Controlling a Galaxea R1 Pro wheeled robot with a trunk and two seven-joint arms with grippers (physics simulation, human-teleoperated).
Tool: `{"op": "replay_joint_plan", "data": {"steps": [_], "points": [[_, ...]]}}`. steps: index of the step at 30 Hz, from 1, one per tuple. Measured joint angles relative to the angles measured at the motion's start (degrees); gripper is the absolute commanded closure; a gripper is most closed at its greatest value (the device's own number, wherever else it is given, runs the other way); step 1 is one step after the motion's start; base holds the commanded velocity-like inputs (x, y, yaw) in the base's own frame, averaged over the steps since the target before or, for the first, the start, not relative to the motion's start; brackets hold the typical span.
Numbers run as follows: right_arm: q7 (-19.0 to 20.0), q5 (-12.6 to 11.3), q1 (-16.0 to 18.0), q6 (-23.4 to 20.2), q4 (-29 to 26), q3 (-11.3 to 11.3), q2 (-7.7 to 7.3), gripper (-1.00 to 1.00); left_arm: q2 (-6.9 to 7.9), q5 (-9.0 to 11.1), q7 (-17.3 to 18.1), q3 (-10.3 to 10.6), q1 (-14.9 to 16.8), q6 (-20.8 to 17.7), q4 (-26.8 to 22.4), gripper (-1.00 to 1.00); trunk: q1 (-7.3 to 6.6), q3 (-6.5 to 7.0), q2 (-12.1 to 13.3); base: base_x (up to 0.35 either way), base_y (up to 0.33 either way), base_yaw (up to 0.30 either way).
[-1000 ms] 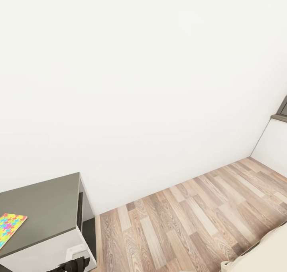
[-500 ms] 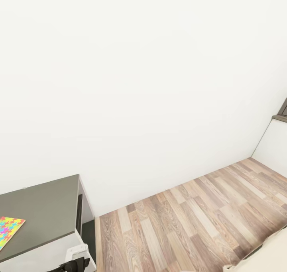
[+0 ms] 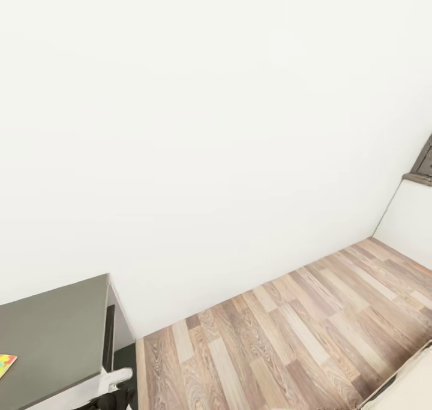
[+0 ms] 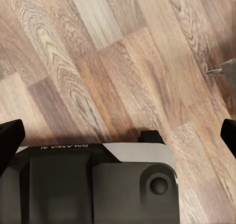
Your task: Put all the toys in the child's room - the three board games (two on the bed and one on the table), the two jigsaw puzzles on the table, and the tennis ball on the table - inside the toy box on the table in the child's room.
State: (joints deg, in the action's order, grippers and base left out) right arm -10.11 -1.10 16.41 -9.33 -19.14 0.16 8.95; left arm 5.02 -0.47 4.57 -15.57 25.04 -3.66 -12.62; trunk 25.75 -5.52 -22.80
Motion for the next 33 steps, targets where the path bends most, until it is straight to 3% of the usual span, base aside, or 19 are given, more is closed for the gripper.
{"op": "replay_joint_plan", "data": {"steps": [21, 33], "points": [[0.0, -0.2, 0.0, 0.0, 0.0, -0.1, -0.11, -1.0, 0.0, 0.0, 0.0, 0.0, 0.0, 0.0, 0.0, -1.0, 0.0, 0.83, 0.0, 0.01, 0.0, -0.258], [0.1, -0.3, 0.0, 0.0, 0.0, -0.1, -0.13, -1.0, 0.0, 0.0, 0.0, 0.0, 0.0, 0.0, 0.0, -1.0, -0.03, 1.37, 0.0, 0.2, 0.127, -0.242]]}}
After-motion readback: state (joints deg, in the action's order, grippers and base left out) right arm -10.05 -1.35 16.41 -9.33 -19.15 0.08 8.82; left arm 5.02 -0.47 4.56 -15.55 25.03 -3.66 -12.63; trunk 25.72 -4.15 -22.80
